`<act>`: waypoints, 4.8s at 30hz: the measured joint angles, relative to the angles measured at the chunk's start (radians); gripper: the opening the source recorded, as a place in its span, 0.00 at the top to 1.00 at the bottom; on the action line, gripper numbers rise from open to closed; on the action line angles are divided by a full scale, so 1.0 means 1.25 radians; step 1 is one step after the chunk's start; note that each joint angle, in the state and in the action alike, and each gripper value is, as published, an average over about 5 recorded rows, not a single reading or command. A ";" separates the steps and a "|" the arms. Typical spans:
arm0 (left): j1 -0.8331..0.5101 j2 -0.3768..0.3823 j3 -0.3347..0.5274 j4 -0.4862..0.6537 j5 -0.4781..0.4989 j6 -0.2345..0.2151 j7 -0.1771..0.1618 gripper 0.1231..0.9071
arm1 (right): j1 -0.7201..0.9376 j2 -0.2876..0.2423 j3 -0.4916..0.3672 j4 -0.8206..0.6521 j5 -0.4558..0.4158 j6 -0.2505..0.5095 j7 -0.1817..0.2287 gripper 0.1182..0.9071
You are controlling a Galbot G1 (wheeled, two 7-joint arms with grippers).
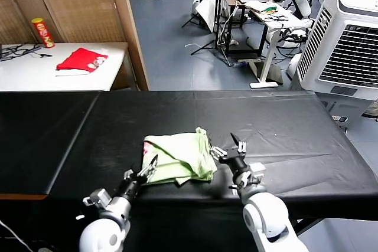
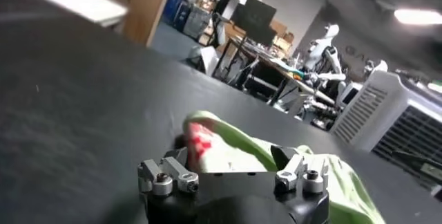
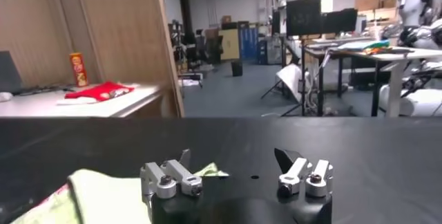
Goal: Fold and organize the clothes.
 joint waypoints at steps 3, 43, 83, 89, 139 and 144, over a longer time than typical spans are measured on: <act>-0.005 -0.015 0.000 0.013 -0.018 -0.001 -0.002 0.21 | -0.007 0.002 0.006 0.011 -0.001 0.000 -0.001 0.14; 0.043 0.526 -0.290 -0.091 0.300 0.082 -0.033 0.97 | -0.049 0.031 0.052 0.001 -0.097 0.016 0.013 0.14; 0.047 0.240 0.096 -0.236 0.465 0.054 -0.009 0.14 | 0.030 0.052 -0.102 -0.104 0.301 -0.146 0.050 0.14; 0.073 0.227 0.077 -0.229 0.483 0.038 -0.015 0.14 | 0.067 0.086 -0.107 -0.163 0.323 -0.127 0.058 0.20; 0.257 0.250 -0.022 -0.237 0.322 -0.046 -0.131 0.14 | -0.352 -0.064 0.042 0.083 -0.205 0.258 0.111 0.14; 0.320 0.257 -0.048 -0.274 0.266 -0.026 -0.152 0.14 | -0.476 -0.047 0.045 0.159 -0.206 0.252 0.169 0.14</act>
